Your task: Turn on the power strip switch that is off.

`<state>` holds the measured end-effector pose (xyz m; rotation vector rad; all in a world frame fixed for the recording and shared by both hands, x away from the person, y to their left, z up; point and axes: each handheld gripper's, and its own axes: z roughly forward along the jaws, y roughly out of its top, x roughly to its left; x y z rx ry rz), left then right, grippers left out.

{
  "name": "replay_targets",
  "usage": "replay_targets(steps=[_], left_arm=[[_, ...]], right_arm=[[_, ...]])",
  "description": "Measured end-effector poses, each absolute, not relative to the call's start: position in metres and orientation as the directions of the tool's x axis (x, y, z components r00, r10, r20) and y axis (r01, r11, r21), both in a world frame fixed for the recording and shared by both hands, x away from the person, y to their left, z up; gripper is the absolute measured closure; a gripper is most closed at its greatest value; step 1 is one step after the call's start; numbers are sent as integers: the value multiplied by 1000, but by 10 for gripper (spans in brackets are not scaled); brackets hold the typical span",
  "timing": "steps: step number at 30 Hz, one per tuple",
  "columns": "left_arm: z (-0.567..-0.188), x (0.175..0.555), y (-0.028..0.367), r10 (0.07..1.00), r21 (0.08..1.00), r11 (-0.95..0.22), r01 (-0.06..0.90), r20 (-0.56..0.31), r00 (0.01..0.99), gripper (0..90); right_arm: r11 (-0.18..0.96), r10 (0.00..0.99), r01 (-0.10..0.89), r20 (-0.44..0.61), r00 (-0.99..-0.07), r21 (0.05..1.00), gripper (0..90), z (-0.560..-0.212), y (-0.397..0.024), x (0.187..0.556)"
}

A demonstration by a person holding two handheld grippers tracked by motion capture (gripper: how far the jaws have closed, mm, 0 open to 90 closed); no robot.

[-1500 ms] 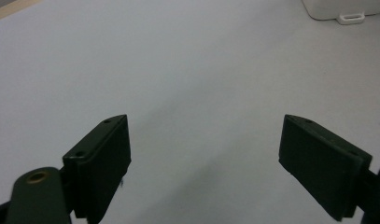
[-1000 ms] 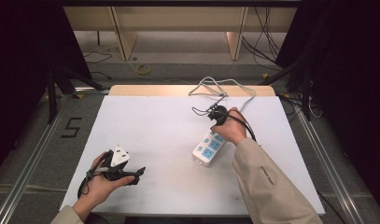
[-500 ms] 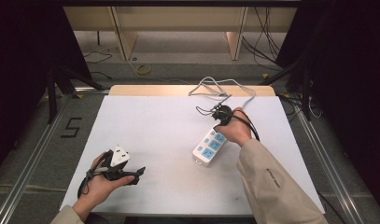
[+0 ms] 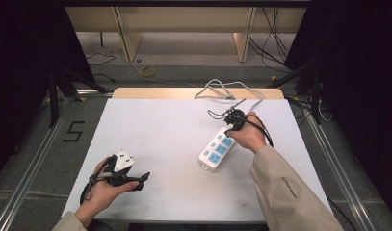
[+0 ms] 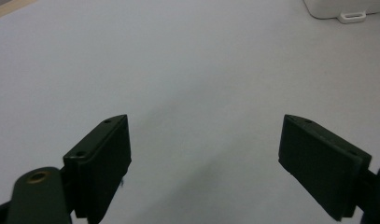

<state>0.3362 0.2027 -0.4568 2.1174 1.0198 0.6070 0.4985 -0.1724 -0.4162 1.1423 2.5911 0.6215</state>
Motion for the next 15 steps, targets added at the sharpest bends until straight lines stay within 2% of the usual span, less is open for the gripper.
replay_targets(steps=[15], left_arm=[[-457,336,203,809,755,-445,481,108,578,165]], right_arm=[[586,750,635,-42,-660,503,900,-411,-186,486]])
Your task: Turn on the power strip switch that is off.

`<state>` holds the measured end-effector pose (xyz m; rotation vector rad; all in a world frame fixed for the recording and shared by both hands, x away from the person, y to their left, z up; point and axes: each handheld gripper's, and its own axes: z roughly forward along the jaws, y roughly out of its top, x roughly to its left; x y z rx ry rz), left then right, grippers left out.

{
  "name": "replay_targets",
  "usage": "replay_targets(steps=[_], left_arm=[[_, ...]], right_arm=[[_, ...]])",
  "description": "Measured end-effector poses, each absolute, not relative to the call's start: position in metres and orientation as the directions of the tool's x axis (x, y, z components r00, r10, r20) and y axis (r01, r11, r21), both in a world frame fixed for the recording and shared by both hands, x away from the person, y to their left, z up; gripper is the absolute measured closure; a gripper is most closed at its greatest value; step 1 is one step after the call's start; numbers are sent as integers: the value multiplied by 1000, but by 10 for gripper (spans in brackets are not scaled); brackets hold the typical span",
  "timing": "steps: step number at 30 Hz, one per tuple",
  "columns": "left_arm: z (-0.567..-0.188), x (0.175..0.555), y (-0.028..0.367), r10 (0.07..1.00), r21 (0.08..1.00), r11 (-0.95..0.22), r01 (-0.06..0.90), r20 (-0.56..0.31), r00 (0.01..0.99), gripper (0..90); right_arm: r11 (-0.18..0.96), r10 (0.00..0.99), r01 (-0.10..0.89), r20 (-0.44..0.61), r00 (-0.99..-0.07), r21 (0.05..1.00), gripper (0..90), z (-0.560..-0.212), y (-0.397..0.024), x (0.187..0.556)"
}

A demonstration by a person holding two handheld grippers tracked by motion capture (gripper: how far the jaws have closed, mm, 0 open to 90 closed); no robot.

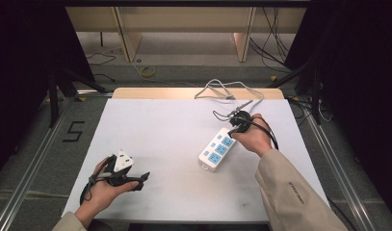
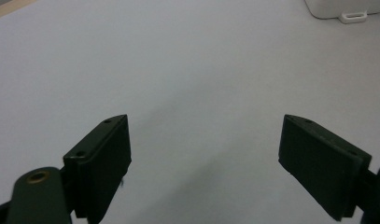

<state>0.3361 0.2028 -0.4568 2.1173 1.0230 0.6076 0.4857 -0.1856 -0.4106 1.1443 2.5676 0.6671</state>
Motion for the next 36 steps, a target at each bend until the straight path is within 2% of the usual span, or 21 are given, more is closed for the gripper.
replay_targets(steps=[34,36], left_arm=[[-457,336,203,809,754,-445,484,106,579,168],[-457,336,203,809,754,-444,483,105,579,168]], right_arm=[[537,748,590,-17,-663,604,900,-408,-214,447],[531,750,589,-13,-662,609,876,-408,-217,445]])
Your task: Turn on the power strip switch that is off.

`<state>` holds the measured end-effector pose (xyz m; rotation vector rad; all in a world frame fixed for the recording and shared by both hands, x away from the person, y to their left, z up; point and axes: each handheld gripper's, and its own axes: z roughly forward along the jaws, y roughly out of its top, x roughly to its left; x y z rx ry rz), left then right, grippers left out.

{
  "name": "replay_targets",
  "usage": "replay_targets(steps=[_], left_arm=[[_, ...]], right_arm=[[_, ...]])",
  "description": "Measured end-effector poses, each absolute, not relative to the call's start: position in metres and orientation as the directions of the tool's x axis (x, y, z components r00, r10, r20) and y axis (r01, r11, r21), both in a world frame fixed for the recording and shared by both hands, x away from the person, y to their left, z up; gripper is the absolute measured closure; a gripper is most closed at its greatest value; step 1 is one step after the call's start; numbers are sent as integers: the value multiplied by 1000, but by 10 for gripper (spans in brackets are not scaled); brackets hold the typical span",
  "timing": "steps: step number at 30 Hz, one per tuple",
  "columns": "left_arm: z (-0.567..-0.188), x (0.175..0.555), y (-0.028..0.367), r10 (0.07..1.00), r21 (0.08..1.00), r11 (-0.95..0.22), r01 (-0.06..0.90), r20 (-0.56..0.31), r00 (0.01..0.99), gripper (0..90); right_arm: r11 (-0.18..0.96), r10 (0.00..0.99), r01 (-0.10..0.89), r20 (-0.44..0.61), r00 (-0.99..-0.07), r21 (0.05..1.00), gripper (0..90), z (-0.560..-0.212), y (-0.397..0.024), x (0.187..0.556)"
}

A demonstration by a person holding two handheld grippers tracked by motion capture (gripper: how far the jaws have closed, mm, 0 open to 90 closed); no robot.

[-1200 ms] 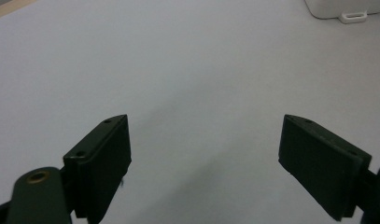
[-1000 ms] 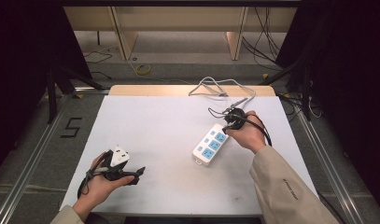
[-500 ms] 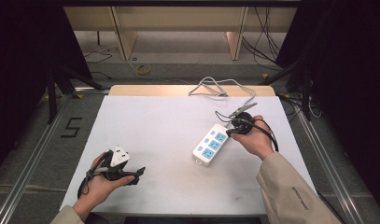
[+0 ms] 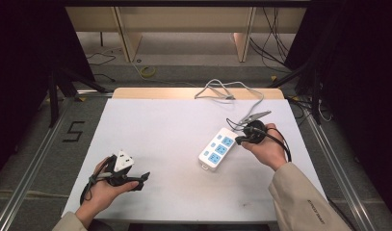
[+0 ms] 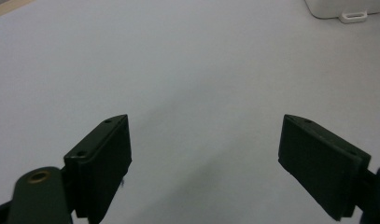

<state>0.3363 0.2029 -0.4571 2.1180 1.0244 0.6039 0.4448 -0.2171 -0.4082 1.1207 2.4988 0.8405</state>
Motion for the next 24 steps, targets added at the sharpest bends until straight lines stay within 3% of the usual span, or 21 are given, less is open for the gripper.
replay_targets(steps=[14,24], left_arm=[[-457,336,203,811,754,-442,486,104,576,168],[-457,336,204,811,752,-443,488,104,575,168]], right_arm=[[486,769,602,17,-639,634,772,-410,-238,428],[417,788,596,54,-613,686,594,-415,-256,410]])
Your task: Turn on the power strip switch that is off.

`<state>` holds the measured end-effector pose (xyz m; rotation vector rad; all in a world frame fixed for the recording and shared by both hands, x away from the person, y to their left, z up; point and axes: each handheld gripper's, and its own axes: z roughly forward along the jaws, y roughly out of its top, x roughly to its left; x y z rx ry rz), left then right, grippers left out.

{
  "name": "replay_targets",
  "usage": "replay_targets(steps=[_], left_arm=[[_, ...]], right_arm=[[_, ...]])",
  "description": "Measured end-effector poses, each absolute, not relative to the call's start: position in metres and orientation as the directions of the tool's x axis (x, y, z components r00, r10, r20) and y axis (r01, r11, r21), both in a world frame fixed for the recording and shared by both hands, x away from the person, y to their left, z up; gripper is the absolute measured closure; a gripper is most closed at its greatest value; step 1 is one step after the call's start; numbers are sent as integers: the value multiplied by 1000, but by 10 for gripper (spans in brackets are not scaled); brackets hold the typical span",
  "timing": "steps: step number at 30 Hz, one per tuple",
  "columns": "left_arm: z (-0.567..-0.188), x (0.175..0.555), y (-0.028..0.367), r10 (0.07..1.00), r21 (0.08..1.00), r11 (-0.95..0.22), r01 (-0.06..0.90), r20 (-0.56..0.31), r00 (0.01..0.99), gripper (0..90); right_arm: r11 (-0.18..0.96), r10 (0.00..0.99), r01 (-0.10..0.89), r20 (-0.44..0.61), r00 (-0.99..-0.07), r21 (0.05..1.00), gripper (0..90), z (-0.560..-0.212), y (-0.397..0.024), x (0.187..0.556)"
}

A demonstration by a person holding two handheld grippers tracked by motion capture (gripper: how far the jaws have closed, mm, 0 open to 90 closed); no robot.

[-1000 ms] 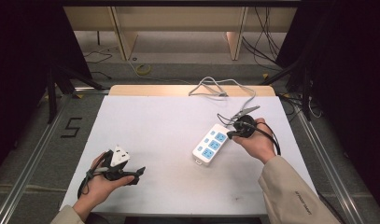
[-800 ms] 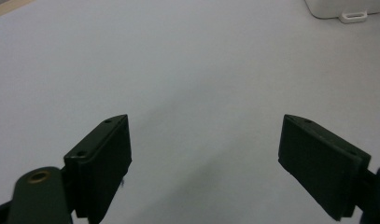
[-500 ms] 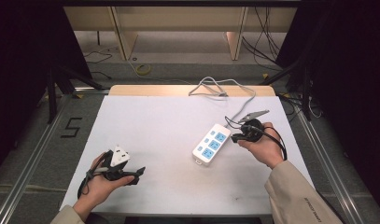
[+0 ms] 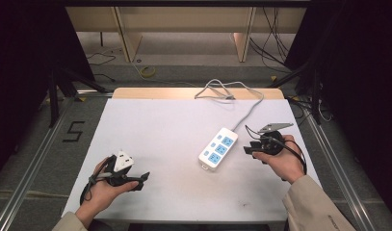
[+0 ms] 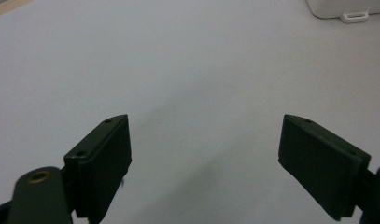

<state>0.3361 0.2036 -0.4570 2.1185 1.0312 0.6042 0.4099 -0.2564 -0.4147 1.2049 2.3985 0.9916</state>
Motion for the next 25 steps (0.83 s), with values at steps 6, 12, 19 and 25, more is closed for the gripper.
replay_targets(steps=[6,12,19,25], left_arm=[[-457,336,204,812,752,-442,489,104,574,168],[-457,336,203,813,752,-441,489,103,573,168],[-457,336,202,811,754,-440,487,101,577,168],[-457,336,198,801,748,-441,496,79,593,168]], right_arm=[[385,784,577,74,-616,721,532,-424,-270,392],[355,794,564,78,-603,746,473,-435,-284,372],[312,810,557,91,-580,770,433,-442,-292,353],[293,817,549,93,-569,783,409,-443,-295,349]])
